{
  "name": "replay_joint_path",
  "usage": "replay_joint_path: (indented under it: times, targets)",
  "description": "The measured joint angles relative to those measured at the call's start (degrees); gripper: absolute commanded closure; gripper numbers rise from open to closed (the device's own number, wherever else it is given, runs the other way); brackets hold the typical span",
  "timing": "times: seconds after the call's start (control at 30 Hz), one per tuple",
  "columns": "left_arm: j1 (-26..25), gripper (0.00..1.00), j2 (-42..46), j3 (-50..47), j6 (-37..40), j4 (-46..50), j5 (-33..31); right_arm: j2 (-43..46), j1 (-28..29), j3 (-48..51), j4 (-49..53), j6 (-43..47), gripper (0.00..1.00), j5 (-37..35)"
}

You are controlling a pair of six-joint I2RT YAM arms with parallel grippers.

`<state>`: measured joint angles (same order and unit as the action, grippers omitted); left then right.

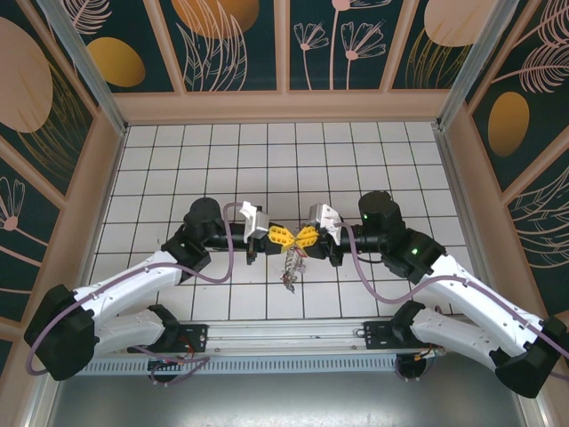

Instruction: Put the keys on the keyring

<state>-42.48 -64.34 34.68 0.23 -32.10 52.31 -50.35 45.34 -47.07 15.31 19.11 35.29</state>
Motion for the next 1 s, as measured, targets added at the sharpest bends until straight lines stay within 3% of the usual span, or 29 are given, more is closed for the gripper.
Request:
replay_joint_path:
  times: [0.17,0.3,0.4,0.43,0.5,0.7,0.83,1.0]
  targets:
    - [-0.02,1.00,0.00,-2.12,-2.32,-5.14,-0.11,0.00,0.00,0.55,-0.87,-0.52,0.78,-0.02]
    - [0.02,1.00,0.00,-2.67,-3.56,-6.97,-0.44,0.00,-0.02,0.74,-1.44,-1.03,0.90,0.61]
    - [0.11,1.00,0.00,-2.67,-3.96,-7.82,-0.46,-0.02,-0.24,0.74,-1.95,-1.42,0.79,1.03]
    - [0.11,1.00,0.00,-2.67,-4.00,-8.04,-0.44,-0.07,-0.26,0.74,-2.10,-1.62,0.79,1.11]
    - [0.11,1.00,0.00,-2.67,-4.09,-8.41,-0.52,-0.07,-0.26,0.74,-2.47,-1.66,0.98,1.36]
    - [0.26,0.99,0.00,-2.73,-4.35,-8.04,-0.48,-0.20,-0.76,0.74,-2.25,-1.44,1.00,1.92]
    - [0.07,0.81,1.07,-2.64,-1.05,-3.67,-1.70,-0.68,-0.79,0.72,-0.94,-0.52,1.00,1.73]
    - [0.02,0.78,5.53,-0.66,6.40,8.63,-4.07,-1.25,-1.07,0.55,2.99,0.90,1.00,0.37]
